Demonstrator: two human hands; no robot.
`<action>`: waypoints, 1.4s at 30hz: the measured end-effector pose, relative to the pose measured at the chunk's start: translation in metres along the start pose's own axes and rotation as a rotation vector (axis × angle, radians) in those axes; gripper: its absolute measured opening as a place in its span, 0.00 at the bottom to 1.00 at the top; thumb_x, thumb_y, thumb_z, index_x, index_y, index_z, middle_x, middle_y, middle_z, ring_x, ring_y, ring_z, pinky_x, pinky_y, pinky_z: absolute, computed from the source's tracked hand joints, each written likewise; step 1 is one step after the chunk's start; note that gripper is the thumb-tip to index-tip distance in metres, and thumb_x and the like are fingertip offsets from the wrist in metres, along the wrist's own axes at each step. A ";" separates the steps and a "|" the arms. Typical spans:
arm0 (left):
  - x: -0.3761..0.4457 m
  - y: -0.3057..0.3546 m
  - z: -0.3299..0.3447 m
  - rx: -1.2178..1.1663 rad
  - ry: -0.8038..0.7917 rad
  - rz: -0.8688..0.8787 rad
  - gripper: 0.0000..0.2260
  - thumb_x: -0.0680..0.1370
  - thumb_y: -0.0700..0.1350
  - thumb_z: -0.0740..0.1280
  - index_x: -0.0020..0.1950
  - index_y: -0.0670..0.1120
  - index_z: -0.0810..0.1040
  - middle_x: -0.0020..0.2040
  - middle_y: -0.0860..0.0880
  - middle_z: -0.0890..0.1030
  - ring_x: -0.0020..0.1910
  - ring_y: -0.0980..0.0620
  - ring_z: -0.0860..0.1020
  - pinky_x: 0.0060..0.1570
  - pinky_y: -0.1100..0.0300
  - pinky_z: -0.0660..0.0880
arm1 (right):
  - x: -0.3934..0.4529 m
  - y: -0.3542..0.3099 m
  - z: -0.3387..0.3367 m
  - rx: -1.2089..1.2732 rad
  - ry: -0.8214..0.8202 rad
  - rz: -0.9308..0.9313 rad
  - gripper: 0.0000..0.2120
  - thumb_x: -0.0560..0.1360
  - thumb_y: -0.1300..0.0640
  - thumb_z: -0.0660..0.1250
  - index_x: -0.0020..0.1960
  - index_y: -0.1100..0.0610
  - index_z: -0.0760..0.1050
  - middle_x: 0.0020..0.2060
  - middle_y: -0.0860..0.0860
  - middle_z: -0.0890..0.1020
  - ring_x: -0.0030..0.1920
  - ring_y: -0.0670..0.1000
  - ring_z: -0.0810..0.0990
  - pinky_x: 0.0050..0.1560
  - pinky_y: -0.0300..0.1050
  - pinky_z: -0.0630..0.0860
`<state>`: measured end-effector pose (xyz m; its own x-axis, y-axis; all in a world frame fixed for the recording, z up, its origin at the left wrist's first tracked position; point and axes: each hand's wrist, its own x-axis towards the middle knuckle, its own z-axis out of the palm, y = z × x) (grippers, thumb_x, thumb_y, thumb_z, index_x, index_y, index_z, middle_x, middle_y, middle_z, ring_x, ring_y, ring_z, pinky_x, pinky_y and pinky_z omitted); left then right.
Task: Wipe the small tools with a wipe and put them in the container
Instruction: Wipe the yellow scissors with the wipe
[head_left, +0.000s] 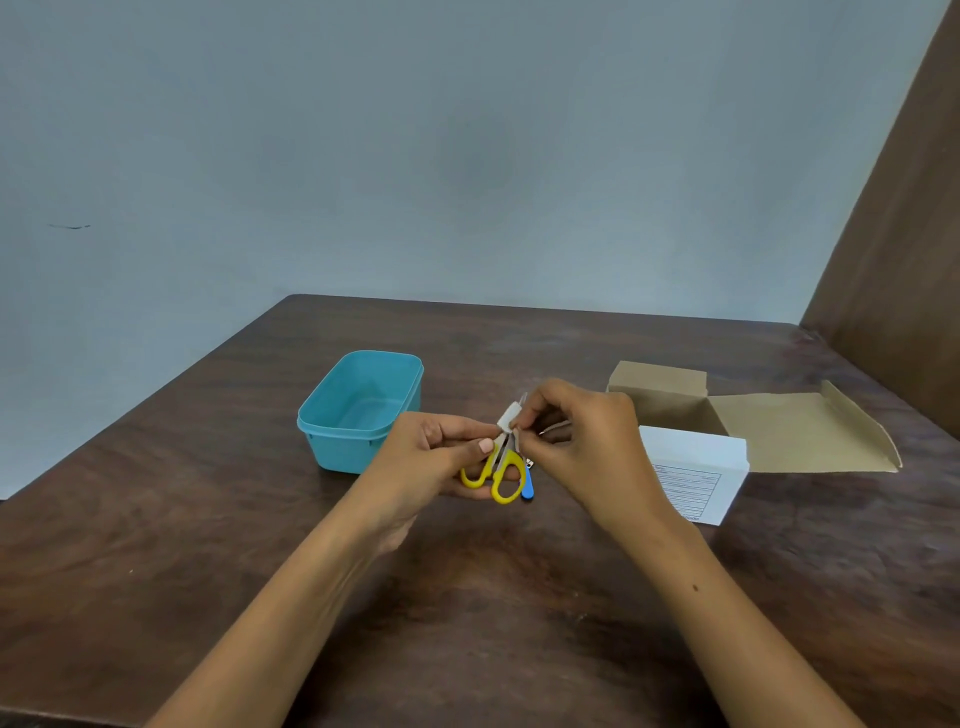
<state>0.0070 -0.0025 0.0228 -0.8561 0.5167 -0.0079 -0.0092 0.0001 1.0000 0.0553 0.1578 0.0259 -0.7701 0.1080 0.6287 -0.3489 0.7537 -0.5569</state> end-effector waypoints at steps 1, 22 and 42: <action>-0.001 0.001 0.000 -0.002 -0.023 0.000 0.08 0.77 0.35 0.65 0.52 0.41 0.82 0.42 0.43 0.86 0.41 0.48 0.85 0.39 0.59 0.82 | 0.000 0.001 0.001 -0.006 0.030 0.005 0.11 0.67 0.68 0.72 0.37 0.54 0.75 0.34 0.47 0.82 0.35 0.43 0.81 0.38 0.35 0.79; -0.002 0.007 -0.001 -0.008 -0.127 -0.033 0.10 0.76 0.34 0.66 0.56 0.38 0.80 0.45 0.42 0.85 0.39 0.51 0.84 0.36 0.61 0.80 | 0.001 -0.002 -0.002 -0.015 0.151 0.053 0.07 0.69 0.69 0.71 0.38 0.59 0.76 0.35 0.42 0.78 0.37 0.44 0.81 0.40 0.34 0.78; -0.001 0.009 0.003 0.203 -0.014 -0.075 0.07 0.71 0.37 0.73 0.47 0.40 0.79 0.38 0.47 0.83 0.28 0.63 0.77 0.26 0.71 0.70 | 0.003 -0.002 -0.008 0.040 0.200 0.030 0.06 0.69 0.70 0.70 0.39 0.61 0.77 0.36 0.51 0.83 0.39 0.47 0.82 0.41 0.44 0.79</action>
<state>0.0094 -0.0006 0.0320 -0.8497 0.5206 -0.0839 0.0326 0.2106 0.9770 0.0580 0.1614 0.0329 -0.6608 0.2594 0.7043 -0.3514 0.7223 -0.5957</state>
